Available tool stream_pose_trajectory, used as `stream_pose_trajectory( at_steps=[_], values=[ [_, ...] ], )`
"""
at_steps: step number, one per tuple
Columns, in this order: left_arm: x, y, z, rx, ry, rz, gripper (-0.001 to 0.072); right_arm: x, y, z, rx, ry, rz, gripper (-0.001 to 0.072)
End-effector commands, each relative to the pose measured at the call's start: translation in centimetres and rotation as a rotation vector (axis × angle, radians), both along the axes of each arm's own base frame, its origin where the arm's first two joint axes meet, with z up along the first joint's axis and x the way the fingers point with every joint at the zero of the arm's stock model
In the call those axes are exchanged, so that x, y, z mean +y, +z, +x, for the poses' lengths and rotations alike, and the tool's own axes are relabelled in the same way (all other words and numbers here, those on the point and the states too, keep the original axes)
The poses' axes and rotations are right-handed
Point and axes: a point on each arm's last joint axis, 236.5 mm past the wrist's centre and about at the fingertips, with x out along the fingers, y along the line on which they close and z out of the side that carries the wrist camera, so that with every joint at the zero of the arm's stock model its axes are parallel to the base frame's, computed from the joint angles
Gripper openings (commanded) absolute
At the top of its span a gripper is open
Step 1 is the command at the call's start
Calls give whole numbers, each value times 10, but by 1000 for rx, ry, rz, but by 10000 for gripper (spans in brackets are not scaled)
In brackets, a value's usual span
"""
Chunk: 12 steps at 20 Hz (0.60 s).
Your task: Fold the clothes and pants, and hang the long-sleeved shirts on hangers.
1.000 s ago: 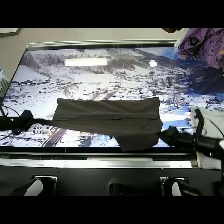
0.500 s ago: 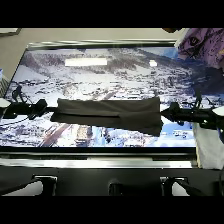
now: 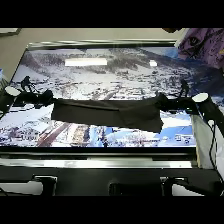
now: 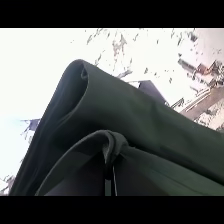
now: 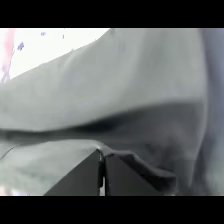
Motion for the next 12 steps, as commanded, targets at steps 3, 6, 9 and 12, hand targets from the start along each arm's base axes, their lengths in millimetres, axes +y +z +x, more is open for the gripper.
stream_pose_trajectory(
  at_steps=[3,6,9,12],
  values=[
    [6,-2,15,-24,32,8,12,-14,-4,25,-5,-49,-54,27],
    [3,-17,14,6,27,2,12,-15,-16,27,17,-59,-51,28],
    [-5,-37,11,48,13,-9,13,-13,-31,31,43,-79,-21,28],
    [-14,-50,10,74,4,-24,18,-15,-49,32,67,-88,-26,29]
  ],
)
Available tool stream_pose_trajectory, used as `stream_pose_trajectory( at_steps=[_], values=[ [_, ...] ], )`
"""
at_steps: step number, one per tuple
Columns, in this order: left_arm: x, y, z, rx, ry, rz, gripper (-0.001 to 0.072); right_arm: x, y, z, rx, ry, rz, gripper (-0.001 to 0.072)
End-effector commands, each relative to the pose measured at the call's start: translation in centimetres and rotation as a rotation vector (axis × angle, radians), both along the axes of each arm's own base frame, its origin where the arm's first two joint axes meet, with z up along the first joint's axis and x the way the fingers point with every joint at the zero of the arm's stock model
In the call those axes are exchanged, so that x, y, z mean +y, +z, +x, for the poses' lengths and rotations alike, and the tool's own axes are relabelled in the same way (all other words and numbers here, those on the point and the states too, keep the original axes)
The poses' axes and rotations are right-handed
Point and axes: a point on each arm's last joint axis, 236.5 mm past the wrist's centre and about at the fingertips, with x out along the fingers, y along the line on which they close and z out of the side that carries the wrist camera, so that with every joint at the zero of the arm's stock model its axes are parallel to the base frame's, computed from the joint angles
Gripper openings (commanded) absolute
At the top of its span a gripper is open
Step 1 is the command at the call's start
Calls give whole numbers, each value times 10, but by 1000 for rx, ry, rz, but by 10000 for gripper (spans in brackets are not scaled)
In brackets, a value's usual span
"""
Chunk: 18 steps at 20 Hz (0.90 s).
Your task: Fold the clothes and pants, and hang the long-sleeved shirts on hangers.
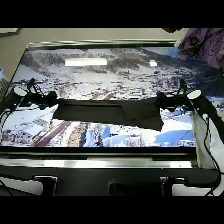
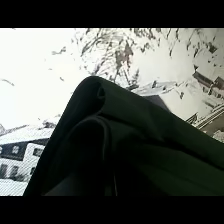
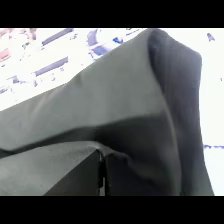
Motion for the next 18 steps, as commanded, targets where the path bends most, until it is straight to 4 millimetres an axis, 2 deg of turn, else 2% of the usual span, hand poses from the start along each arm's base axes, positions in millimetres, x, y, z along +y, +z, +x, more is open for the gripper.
stream_pose_trajectory(
  at_steps=[1,2,3,4,5,6,7,8,9,10,11,12,14,15,18],
  values=[
    [-10,-13,0,24,0,-27,57,-1,-20,3,26,-15,4,30],
    [-12,-12,2,19,8,-42,160,-1,-23,3,34,-18,10,37],
    [-13,-9,4,14,17,-55,319,1,-22,4,34,-24,25,143],
    [-14,-5,6,11,23,-66,462,5,-15,5,31,-31,56,327],
    [-14,2,9,10,28,-75,533,5,-4,5,27,-27,79,459],
    [-12,11,12,5,26,-83,533,3,13,6,15,-14,98,493],
    [-9,23,15,-7,14,-83,532,-6,32,8,0,-5,108,499],
    [-4,36,17,-13,3,-77,533,-22,51,9,-18,-8,113,523],
    [1,49,18,-16,-14,-61,533,-41,63,7,-17,-14,116,590],
    [8,60,16,-15,-28,-35,533,-60,69,0,-4,-18,121,618],
    [13,69,14,-17,-44,-6,533,-73,69,-10,13,-9,138,623],
    [17,77,12,-21,-60,25,532,-80,63,-25,54,27,162,676],
    [18,88,10,-33,-63,36,533,-72,44,-57,157,153,238,686],
    [17,90,10,-32,-53,32,533,-66,36,-65,190,195,272,691],
    [14,90,10,-25,-44,24,532,-56,12,-56,180,220,312,692]
  ],
)
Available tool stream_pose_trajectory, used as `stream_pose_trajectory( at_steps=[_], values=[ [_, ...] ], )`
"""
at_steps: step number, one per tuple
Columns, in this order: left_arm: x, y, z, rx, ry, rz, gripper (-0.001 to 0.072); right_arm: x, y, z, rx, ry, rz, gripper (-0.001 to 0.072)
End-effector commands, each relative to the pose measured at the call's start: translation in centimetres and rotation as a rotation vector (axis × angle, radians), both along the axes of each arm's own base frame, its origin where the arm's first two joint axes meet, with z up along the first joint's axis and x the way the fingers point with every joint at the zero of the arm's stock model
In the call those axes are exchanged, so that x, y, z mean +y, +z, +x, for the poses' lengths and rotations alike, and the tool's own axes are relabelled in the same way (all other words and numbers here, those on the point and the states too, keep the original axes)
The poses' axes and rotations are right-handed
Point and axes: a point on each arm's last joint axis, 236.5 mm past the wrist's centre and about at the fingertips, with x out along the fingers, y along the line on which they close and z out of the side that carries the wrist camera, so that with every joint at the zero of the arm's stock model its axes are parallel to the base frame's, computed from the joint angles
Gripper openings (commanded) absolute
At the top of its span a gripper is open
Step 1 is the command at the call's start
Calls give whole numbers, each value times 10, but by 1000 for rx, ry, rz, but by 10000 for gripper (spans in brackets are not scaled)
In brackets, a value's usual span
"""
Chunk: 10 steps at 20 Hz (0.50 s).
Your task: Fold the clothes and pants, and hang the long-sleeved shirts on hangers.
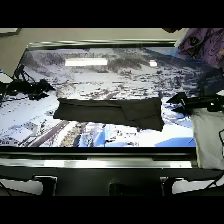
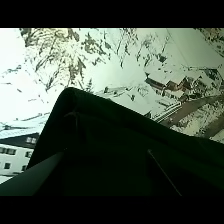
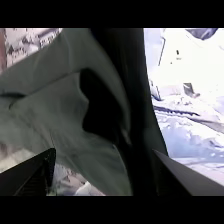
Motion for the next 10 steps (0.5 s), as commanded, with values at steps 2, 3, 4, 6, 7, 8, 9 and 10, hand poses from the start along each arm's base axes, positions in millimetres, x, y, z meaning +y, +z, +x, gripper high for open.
stream_pose_trajectory(
  at_steps=[2,3,4,6,7,8,9,10],
  values=[
    [-1,5,-2,9,-1,8,532,14,-28,-12,40,100,90,692],
    [-1,5,-3,9,-1,8,532,18,-34,-12,47,110,98,692],
    [-1,4,-3,10,-1,8,532,20,-40,-11,53,115,102,692],
    [-1,4,-3,10,-1,8,532,21,-50,-8,47,117,91,692],
    [-1,4,-3,10,-1,8,532,19,-54,-5,44,107,88,692],
    [-1,4,-3,11,-1,7,532,18,-57,-2,37,99,81,692],
    [-1,4,-3,11,-1,7,532,16,-59,1,24,93,71,692],
    [-1,4,-3,11,-1,8,532,15,-60,4,14,85,65,692]
  ],
)
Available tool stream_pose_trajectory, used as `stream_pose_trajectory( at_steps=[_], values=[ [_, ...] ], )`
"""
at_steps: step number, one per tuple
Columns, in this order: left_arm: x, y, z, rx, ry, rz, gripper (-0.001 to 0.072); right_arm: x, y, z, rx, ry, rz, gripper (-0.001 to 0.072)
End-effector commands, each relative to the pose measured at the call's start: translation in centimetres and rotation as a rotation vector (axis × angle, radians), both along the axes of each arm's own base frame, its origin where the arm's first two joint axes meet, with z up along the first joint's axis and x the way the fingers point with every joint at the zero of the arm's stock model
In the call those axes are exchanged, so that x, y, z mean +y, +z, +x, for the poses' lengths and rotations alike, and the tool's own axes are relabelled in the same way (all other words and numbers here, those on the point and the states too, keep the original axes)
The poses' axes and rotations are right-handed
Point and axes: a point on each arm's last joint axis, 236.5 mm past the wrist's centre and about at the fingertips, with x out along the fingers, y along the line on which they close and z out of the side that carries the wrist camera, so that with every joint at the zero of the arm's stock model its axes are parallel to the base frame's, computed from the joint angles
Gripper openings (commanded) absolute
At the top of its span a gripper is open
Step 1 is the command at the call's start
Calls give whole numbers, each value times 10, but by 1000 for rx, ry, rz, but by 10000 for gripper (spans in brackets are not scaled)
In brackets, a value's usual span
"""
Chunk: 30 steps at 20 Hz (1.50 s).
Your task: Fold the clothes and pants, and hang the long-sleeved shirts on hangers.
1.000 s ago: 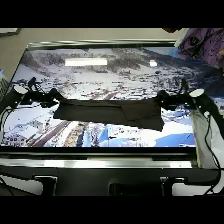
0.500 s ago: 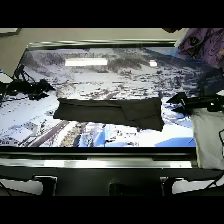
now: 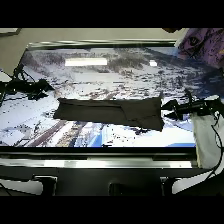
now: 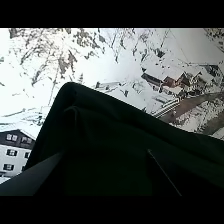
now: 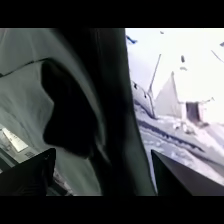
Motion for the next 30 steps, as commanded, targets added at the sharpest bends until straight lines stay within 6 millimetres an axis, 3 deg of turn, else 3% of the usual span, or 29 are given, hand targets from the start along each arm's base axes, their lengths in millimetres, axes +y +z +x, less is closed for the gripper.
stream_pose_trajectory(
  at_steps=[1,5,9,10,11,12,13,14,16,17,19,21,26,30],
  values=[
    [0,0,0,0,0,1,532,-3,-9,10,-35,-18,-18,692],
    [-1,-2,0,4,-1,0,532,11,-4,13,-33,-33,70,692],
    [-1,-2,0,3,-2,0,532,46,-16,-3,-4,73,71,684],
    [-1,-2,0,3,-2,0,532,53,-21,-4,-3,96,47,653],
    [-1,-2,0,4,-2,0,530,58,-25,-3,-7,112,22,521],
    [-2,-2,0,4,-2,-1,527,61,-27,-1,-14,113,10,319],
    [-3,-1,0,4,-5,-3,477,61,-26,2,-22,102,9,108],
    [-8,-1,0,4,-11,-12,360,59,-23,4,-33,97,0,30],
    [-26,2,2,-2,-28,-52,10,52,-9,7,-39,78,-43,28],
    [-40,2,4,-8,-48,-67,16,49,2,7,-39,67,-62,28],
    [-79,-6,4,7,-107,-102,15,45,30,6,-52,41,-98,28],
    [-135,-18,0,27,-182,-147,15,39,60,0,-65,14,-148,28],
    [-307,-42,-28,32,-329,-312,14,16,127,-24,-106,-31,-322,28],
    [-415,-57,-64,47,-336,-448,14,-3,179,-30,-168,-75,-441,28]
  ],
)
